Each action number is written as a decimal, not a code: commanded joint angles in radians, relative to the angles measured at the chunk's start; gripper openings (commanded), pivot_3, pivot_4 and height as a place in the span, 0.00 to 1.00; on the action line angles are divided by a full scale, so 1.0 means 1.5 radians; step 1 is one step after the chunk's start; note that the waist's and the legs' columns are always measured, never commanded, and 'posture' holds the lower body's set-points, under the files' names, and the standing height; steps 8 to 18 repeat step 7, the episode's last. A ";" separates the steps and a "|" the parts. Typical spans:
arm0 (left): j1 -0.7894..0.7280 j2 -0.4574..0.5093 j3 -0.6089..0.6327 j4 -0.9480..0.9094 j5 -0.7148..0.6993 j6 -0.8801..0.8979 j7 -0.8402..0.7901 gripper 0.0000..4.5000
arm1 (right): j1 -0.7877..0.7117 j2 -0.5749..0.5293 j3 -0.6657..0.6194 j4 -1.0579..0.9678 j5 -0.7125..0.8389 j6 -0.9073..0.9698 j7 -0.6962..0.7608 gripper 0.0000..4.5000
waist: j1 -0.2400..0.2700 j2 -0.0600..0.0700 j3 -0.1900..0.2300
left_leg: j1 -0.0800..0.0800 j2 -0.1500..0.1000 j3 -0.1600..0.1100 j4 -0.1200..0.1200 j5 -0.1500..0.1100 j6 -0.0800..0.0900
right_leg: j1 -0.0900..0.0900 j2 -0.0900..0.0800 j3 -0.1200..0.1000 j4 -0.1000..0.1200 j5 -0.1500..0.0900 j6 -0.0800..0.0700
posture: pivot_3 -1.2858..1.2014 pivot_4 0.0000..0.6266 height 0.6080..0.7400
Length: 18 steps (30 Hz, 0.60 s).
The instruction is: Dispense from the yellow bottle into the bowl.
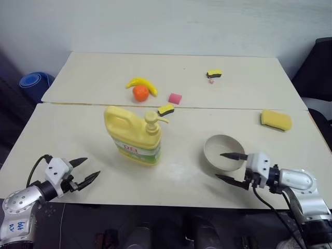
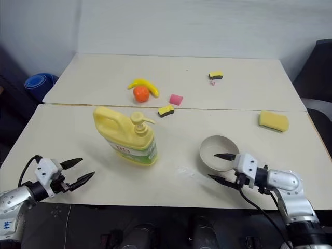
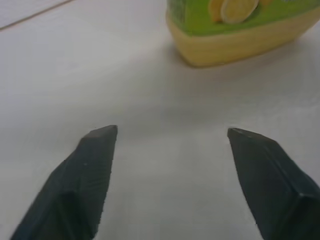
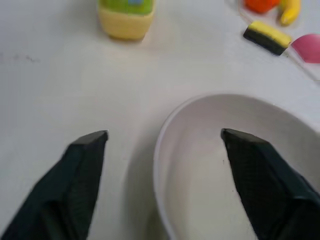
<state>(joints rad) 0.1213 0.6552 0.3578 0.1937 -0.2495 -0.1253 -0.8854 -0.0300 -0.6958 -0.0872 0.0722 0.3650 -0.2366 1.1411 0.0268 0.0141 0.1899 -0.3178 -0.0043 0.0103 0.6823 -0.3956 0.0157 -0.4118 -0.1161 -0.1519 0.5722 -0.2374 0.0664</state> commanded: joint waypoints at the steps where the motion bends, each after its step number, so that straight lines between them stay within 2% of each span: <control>1: 0.021 0.001 -0.007 -0.032 0.010 -0.030 0.009 0.98 | 0.049 0.004 -0.063 -0.068 0.064 0.014 -0.019 0.99 | 0.001 0.000 0.000 | 0.000 0.000 0.000 0.000 0.000 0.000 | 0.000 0.000 0.000 0.000 0.000 0.000 | 0.52 0.24 1.00; 7: 0.090 -0.032 -0.002 -0.086 -0.003 -0.035 0.041 0.98 | 0.178 0.041 -0.165 -0.073 0.090 0.009 -0.084 0.99 | 0.001 0.000 0.000 | 0.000 0.000 0.000 0.000 -0.003 0.002 | 0.000 0.000 0.000 -0.002 0.000 0.000 | 0.52 0.24 1.00; 18: 0.090 -0.032 -0.002 -0.086 -0.003 -0.035 0.041 0.98 | 0.178 0.041 -0.165 -0.073 0.090 0.009 -0.084 0.99 | 0.001 0.000 0.000 | 0.000 0.000 0.000 0.000 -0.003 0.002 | 0.000 0.000 0.000 -0.002 0.000 0.000 | 0.52 0.24 1.00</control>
